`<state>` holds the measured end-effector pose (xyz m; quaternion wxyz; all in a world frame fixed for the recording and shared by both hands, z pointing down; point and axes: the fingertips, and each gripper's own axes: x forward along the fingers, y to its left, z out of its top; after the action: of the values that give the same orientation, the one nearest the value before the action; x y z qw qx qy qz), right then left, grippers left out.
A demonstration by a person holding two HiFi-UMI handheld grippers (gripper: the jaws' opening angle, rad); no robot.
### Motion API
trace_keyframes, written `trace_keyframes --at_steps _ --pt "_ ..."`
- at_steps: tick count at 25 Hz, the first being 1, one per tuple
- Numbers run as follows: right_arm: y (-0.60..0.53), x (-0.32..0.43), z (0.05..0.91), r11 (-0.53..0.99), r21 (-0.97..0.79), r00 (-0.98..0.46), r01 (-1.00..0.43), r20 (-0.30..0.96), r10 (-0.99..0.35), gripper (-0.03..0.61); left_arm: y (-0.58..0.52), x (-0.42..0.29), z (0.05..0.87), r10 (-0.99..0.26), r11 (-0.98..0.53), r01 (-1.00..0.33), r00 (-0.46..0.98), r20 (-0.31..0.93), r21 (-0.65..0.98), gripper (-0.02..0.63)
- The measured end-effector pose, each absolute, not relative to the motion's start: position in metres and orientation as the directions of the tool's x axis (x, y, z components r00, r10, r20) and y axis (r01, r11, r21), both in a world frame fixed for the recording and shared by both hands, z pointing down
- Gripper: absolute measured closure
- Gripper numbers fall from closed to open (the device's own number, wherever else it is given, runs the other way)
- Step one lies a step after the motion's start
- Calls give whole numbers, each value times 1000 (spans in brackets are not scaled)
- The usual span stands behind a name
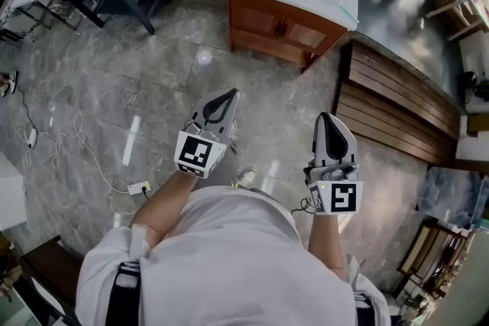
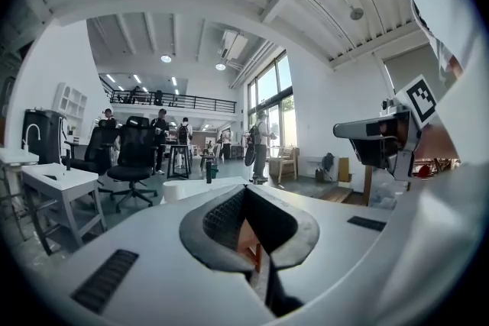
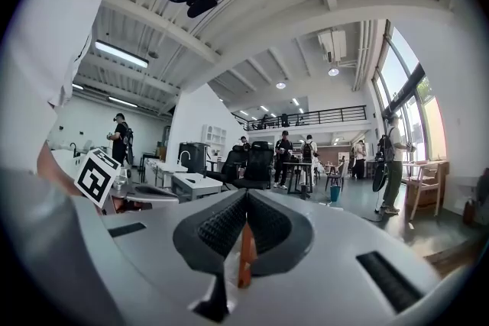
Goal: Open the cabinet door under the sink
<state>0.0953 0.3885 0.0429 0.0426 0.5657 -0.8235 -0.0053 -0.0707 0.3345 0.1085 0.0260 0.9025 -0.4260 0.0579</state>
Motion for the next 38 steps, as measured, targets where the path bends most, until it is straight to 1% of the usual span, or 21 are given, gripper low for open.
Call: trace_keyframes --at_steps 8,13,18,23,30,35,38 --pt "268 73 43 361 80 -353 -929 97 -931 546 211 -88 116 -760 -640 -768 638 123 31 603" --pt "198 38 35 384 98 -375 -918 100 -922 548 138 -108 119 -749 -652 -757 652 117 45 603" --pt "159 23 29 371 99 -361 -924 102 -927 547 90 -117 116 -730 -676 -736 676 99 46 603" --pt "141 16 31 368 98 -355 -925 125 -926 546 68 -110 123 -702 -700 -710 704 111 72 603" --pt "119 30 27 350 106 -339 -931 111 -934 546 49 -82 126 -671 -730 -679 734 104 81 603" --pt "103 64 30 338 91 -329 -937 96 -939 546 29 -53 126 -675 -727 -683 730 106 71 603" --pt "86 85 33 358 70 -351 -931 90 -932 546 17 -35 123 -697 -707 -705 708 112 58 603"
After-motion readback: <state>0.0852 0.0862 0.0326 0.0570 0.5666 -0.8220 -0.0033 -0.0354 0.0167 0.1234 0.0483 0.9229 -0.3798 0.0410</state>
